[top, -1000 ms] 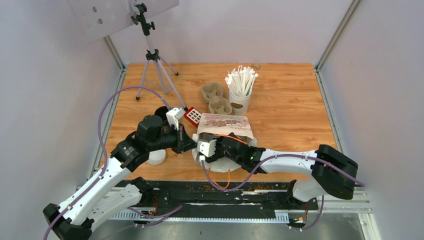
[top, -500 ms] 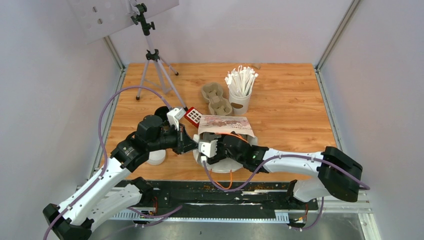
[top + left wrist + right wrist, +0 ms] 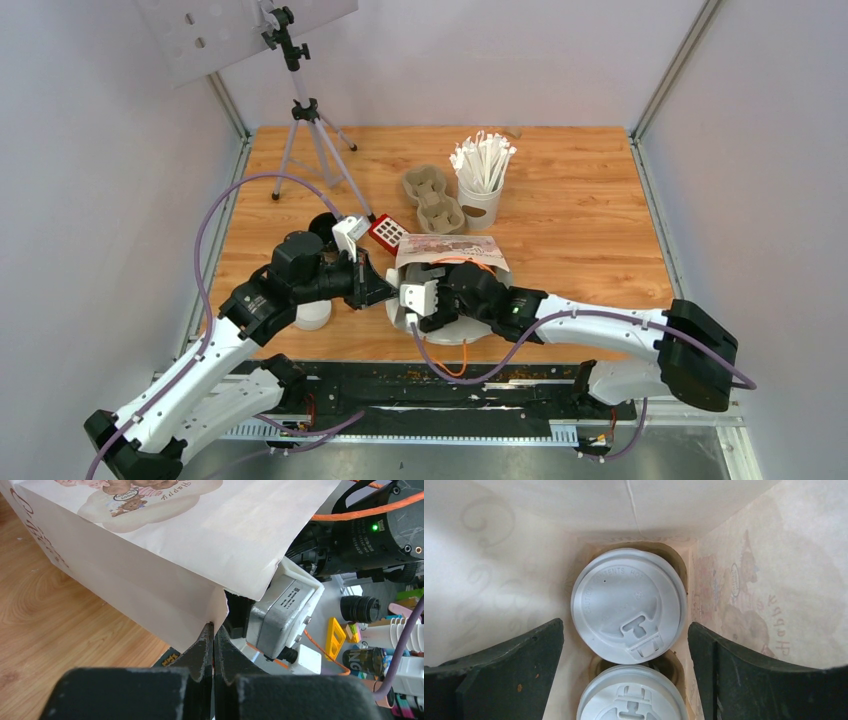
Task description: Pack the takeout coffee
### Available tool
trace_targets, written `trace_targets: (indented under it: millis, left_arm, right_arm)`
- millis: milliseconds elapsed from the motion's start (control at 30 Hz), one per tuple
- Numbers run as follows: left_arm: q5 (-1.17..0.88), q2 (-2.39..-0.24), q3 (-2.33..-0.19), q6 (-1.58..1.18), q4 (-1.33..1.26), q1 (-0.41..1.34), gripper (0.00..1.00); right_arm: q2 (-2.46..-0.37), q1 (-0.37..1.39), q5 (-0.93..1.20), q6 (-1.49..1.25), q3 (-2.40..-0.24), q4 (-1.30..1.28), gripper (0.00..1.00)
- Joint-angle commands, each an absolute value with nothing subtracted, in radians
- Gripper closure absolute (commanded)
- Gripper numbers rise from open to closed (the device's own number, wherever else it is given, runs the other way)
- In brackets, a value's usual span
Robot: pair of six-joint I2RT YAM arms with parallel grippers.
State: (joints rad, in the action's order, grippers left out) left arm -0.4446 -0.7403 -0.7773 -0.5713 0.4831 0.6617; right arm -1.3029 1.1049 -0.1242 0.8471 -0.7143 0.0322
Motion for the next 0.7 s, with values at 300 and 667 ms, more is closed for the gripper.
trace_targets:
  millis: [300,667]
  left_arm:
    - [-0.445,-0.720,-0.848,-0.565,0.504,0.666,1.00]
    - [-0.443,-0.711,-0.892,-0.608,0.523,0.666,1.00]
  right_arm:
    - [-1.185,1.106,-0.018,0.744,-0.833,-0.178,0.23]
    - [-1.147,1.106,0.090,0.665,-0.950,-0.363,0.32]
